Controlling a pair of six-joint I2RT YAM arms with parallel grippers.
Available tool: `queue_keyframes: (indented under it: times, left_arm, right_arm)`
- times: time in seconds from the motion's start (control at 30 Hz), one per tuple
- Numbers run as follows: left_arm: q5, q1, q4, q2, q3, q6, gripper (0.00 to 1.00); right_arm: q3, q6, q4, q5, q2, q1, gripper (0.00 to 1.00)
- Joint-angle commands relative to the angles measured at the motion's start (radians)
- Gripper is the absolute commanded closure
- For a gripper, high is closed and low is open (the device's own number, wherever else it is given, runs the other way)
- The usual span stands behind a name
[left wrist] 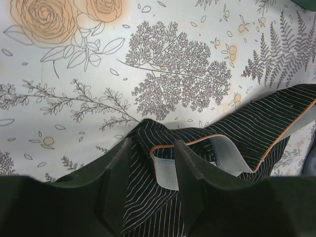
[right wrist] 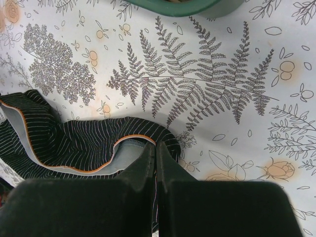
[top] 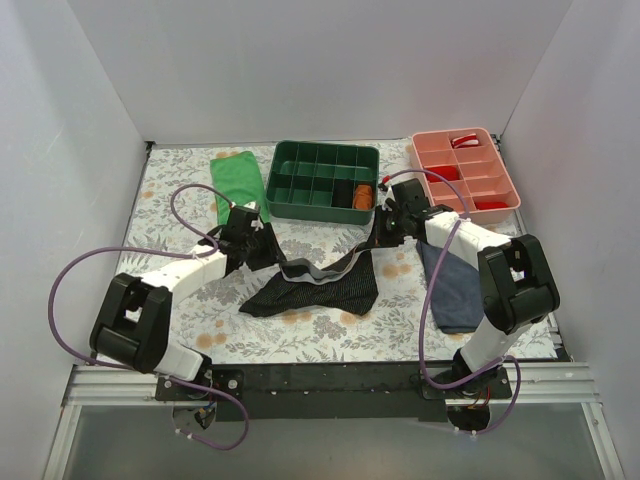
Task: Roll the underwear
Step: Flatten out the underwear at the center of the board.
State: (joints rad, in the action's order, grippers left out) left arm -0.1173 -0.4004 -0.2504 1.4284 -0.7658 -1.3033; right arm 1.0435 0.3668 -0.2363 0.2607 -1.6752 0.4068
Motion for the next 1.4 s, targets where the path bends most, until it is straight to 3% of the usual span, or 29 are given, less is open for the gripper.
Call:
queue_keyframes:
  times: [0.0, 0.23, 0.33, 0.77, 1.37]
  left_arm:
    - [-0.002, 0.005, 0.022, -0.012, -0.04, 0.047, 0.6]
    - [0.004, 0.005, 0.033, -0.137, 0.006, 0.021, 0.47]
    - [-0.01, 0.005, 0.046, -0.181, 0.026, 0.021, 0.47]
    - [-0.018, 0.005, 0.013, -0.198, 0.095, 0.079, 0.5]
    - [-0.018, 0.005, 0.062, -0.053, 0.063, 0.105, 0.6]
  right_arm:
    - [0.039, -0.006, -0.001, 0.015, 0.043, -0.002, 0.99]
    - [0.033, -0.002, 0.003, 0.017, 0.046, -0.003, 0.99]
    - [0.035, -0.002, -0.001, 0.017, 0.043, -0.002, 0.99]
    - [0.038, -0.002, -0.008, 0.014, 0.052, -0.002, 0.98]
    - [0.047, -0.002, -0.017, 0.015, 0.054, -0.002, 0.98]
